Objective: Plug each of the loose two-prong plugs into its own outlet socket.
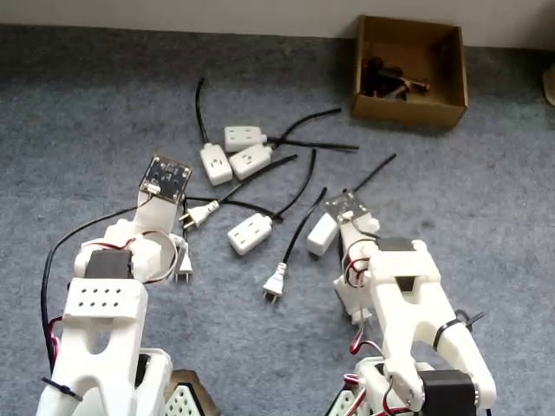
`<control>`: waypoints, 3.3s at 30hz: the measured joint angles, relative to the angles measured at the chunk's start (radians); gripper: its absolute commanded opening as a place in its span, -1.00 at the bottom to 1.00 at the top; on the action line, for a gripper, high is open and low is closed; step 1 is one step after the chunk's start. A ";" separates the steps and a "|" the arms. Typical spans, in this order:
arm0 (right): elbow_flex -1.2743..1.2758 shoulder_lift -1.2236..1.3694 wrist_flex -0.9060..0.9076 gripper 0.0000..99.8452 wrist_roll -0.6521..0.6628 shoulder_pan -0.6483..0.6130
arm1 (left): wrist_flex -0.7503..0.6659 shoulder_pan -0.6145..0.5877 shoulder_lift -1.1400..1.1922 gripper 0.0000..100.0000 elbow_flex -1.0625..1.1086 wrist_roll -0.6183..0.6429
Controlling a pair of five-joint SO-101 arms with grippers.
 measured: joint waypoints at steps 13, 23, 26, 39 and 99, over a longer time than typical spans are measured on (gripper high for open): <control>-0.224 0.003 0.196 -0.99 0.000 0.003 | 0.000 0.000 0.000 -0.71 0.000 0.000; -0.379 0.003 0.296 -0.99 0.002 0.003 | 0.000 0.000 0.000 -0.71 0.000 0.000; -0.391 0.003 0.298 -0.99 -0.017 -0.023 | 0.000 0.000 0.000 -0.71 0.000 0.000; -0.684 0.005 0.445 -0.99 -0.095 -0.170 | 0.000 0.000 0.000 -0.71 0.000 0.000; 0.040 -0.690 -0.212 -0.99 -0.308 -0.269 | 0.041 0.186 0.000 -0.99 0.000 -0.052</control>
